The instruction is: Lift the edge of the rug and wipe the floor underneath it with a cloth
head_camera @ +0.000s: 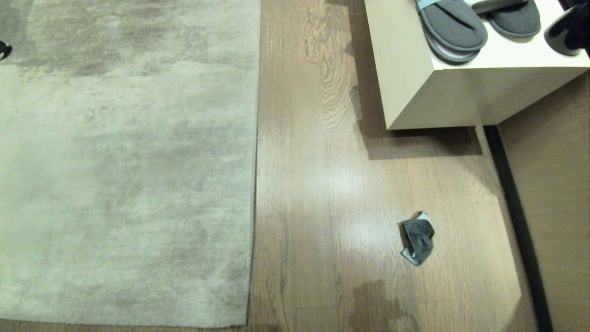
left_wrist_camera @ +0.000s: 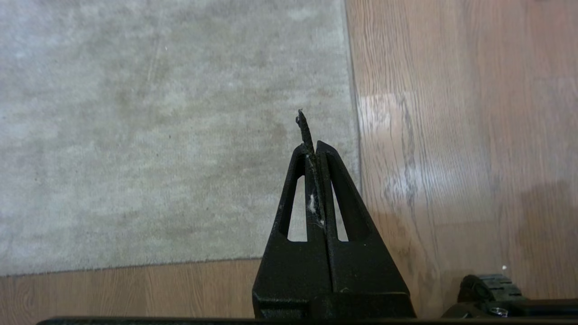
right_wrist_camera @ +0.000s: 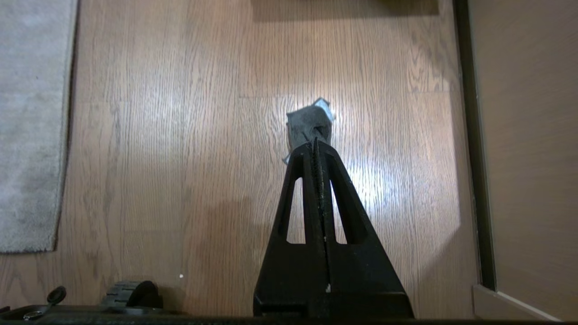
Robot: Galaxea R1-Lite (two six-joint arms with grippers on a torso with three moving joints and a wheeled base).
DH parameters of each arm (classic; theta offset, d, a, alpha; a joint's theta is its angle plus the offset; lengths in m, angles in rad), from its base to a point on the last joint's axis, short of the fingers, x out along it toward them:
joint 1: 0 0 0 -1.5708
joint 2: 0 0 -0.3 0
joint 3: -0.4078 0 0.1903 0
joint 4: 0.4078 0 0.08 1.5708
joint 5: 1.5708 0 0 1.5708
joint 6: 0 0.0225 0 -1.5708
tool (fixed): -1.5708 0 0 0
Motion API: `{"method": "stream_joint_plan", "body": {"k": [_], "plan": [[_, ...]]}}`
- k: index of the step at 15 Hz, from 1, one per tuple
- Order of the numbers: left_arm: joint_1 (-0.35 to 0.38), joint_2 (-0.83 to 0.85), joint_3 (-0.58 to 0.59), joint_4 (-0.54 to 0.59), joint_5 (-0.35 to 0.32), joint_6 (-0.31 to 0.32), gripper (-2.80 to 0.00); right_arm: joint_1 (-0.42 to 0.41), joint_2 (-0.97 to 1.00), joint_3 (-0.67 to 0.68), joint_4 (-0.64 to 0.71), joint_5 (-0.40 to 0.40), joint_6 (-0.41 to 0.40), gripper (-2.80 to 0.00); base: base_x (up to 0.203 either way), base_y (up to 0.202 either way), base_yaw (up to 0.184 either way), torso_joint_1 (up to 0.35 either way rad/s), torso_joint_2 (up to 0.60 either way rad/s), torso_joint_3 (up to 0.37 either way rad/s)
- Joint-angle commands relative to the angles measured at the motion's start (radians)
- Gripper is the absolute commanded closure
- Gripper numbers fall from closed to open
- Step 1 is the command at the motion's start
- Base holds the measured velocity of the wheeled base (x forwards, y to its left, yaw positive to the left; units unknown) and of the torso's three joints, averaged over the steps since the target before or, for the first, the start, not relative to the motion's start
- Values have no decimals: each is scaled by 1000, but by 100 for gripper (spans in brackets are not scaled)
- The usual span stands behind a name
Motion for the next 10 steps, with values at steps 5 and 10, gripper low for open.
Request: {"method": "stream_joint_plan", "body": {"k": [5, 10], "plan": [[0, 0, 0, 0, 0, -3, 0, 0, 2, 0, -1, 0, -1, 0, 0, 0, 0, 1, 4, 201], [0, 0, 0, 0, -7, 2, 0, 0, 2, 0, -1, 0, -1, 0, 0, 0, 0, 1, 3, 202]]}}
